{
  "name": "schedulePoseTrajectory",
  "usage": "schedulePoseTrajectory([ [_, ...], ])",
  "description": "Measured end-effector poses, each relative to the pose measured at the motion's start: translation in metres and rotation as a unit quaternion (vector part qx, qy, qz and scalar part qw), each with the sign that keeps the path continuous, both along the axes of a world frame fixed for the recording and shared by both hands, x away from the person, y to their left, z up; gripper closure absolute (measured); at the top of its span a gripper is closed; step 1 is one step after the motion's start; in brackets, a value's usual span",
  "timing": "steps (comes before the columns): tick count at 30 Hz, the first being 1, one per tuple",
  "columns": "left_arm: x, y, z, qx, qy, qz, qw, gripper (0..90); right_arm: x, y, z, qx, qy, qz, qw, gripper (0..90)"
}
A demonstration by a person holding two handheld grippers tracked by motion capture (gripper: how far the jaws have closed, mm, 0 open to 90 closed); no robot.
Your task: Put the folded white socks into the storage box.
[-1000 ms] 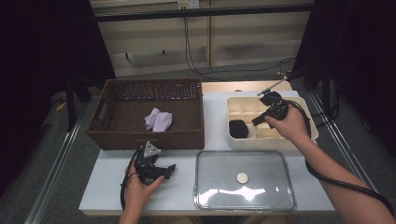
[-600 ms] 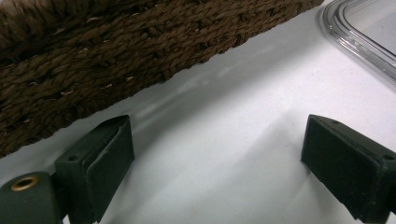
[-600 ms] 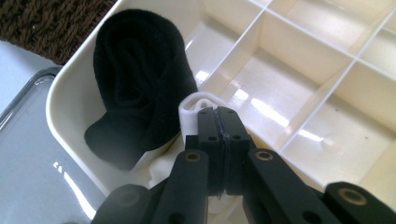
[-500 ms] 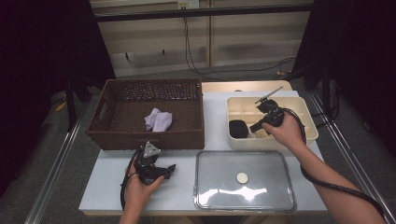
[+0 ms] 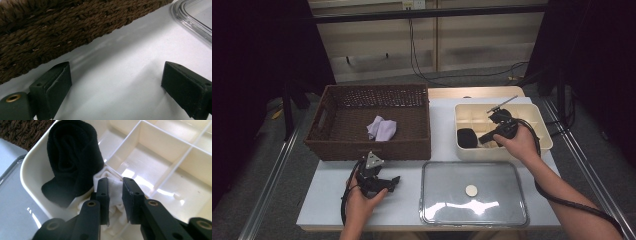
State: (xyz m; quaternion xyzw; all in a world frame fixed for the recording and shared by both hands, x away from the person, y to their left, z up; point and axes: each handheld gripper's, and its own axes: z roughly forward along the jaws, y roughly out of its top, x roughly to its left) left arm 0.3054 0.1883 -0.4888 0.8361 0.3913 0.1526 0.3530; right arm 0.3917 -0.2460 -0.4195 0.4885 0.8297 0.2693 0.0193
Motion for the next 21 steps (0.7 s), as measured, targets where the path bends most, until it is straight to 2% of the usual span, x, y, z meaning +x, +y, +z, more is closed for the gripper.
schedulePoseTrajectory([
  [8, 0.000, 0.000, 0.000, 0.000, 0.000, 0.000, 1.0000, 8.8, -0.008, -0.008, 0.017, 0.002, -0.018, 0.004, 0.9998, 67.9],
  [12, 0.000, 0.000, 0.000, 0.000, 0.000, 0.000, 1.0000, 8.8, -0.011, -0.006, 0.028, 0.001, -0.024, 0.010, 0.9997, 60.2],
  [19, 0.000, 0.000, 0.000, 0.001, 0.000, 0.000, 1.0000, 8.8, -0.015, 0.001, 0.035, 0.008, -0.029, 0.018, 0.9994, 48.7],
  [21, 0.000, 0.000, 0.000, 0.001, -0.001, 0.000, 1.0000, 8.8, -0.017, 0.005, 0.037, 0.017, -0.030, 0.023, 0.9991, 43.3],
])
